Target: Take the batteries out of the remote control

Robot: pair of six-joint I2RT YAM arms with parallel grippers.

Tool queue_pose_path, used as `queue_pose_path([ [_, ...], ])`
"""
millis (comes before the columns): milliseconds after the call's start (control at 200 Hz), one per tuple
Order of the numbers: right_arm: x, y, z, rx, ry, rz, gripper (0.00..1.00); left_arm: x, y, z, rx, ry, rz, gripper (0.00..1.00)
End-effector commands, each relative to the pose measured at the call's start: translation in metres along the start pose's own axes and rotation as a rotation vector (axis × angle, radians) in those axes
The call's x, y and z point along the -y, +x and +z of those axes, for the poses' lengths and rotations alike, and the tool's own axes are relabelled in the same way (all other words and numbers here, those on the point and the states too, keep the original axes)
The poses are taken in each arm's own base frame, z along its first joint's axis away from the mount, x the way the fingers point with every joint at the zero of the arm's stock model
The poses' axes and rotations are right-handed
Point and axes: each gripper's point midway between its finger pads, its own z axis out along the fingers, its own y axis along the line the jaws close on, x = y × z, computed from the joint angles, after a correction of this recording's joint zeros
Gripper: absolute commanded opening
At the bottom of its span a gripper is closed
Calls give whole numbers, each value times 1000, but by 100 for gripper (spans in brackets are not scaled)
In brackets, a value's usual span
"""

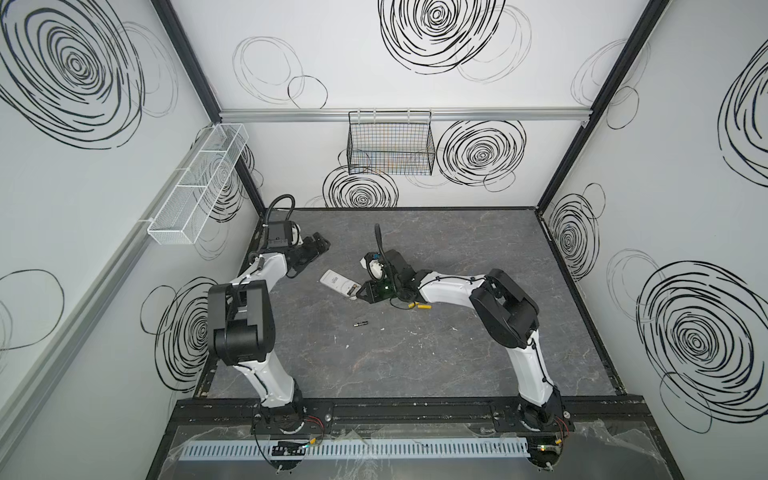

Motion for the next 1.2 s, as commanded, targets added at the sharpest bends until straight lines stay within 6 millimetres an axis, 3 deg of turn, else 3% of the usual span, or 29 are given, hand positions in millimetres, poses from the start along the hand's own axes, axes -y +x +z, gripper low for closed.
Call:
queue_pose_path([
  [0, 14, -10, -6, 35, 81, 1, 0, 0, 18, 14, -82, -6, 128, 96],
  [165, 26, -18, -21, 65, 82, 39, 0, -7, 38, 17, -122, -30, 152, 98],
  [425, 15, -23, -57, 82, -24, 63, 0, -34, 52, 10, -137, -97, 128, 98],
  [670, 19, -47, -85, 119, -119, 105, 0, -32, 66, 8, -146, -79, 118, 95],
  [800, 20, -55, -80, 108, -144, 122, 0, -35, 73, 9, -155, -85, 110, 87],
  [1196, 36, -50, -44, 33, -96, 226, 0, -37, 84, 12, -179, -95, 112, 63],
])
